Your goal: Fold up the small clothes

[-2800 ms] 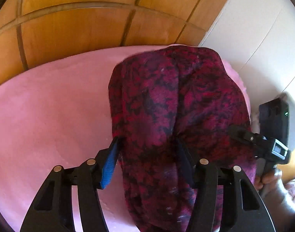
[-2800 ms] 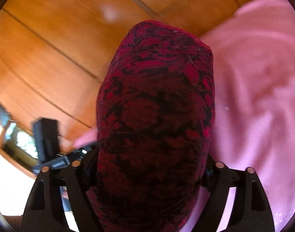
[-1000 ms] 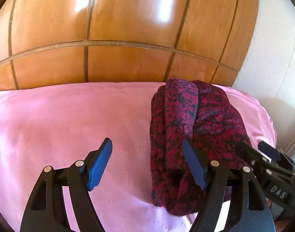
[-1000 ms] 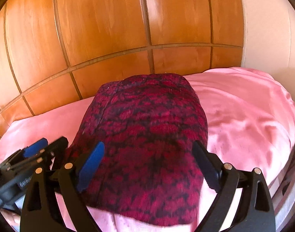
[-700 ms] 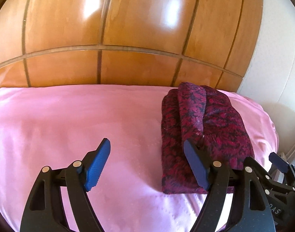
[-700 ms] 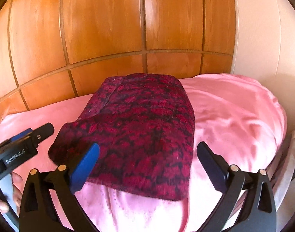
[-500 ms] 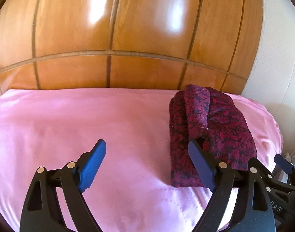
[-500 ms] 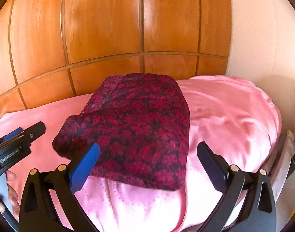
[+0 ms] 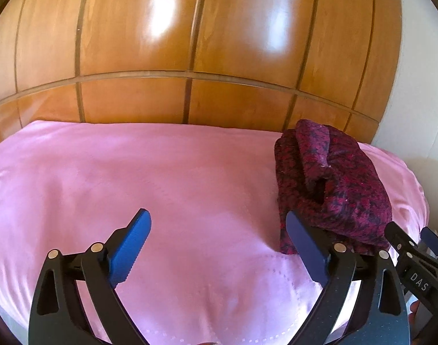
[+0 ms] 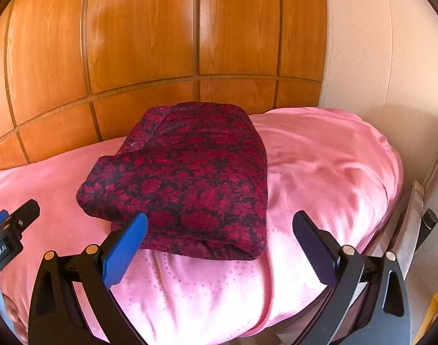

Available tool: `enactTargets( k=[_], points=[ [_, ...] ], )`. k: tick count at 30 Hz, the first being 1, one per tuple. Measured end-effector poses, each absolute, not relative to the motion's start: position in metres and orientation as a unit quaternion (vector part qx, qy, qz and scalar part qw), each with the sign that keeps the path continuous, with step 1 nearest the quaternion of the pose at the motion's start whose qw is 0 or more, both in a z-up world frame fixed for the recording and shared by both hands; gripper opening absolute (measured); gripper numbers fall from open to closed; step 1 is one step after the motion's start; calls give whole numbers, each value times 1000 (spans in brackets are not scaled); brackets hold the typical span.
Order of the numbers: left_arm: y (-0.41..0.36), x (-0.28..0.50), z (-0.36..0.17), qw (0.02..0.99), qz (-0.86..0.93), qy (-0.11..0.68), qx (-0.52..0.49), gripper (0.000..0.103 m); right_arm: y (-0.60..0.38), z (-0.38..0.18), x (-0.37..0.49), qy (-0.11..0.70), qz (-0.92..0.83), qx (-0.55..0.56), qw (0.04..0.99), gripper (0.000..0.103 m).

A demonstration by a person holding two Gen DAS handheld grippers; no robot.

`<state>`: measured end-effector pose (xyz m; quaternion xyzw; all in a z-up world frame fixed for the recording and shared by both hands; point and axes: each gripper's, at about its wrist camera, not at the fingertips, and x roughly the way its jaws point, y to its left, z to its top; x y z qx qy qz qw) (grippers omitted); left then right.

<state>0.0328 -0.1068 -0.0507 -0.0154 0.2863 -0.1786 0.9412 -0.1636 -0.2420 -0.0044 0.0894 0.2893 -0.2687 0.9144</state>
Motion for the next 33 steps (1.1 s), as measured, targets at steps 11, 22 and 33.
enactTargets(
  k=[11,22,33],
  points=[
    [-102,28,-44,948,-169,268,-8,98,-240,-1,-165,270,-280,96,916,101],
    [-104,29,-43,949,-168,266,1,98,-238,-4,-166,275,-277,99,915,101],
    [-109,26,-44,948,-170,268,8,98,-243,-6,-164,278,-276,104,914,101]
  ],
)
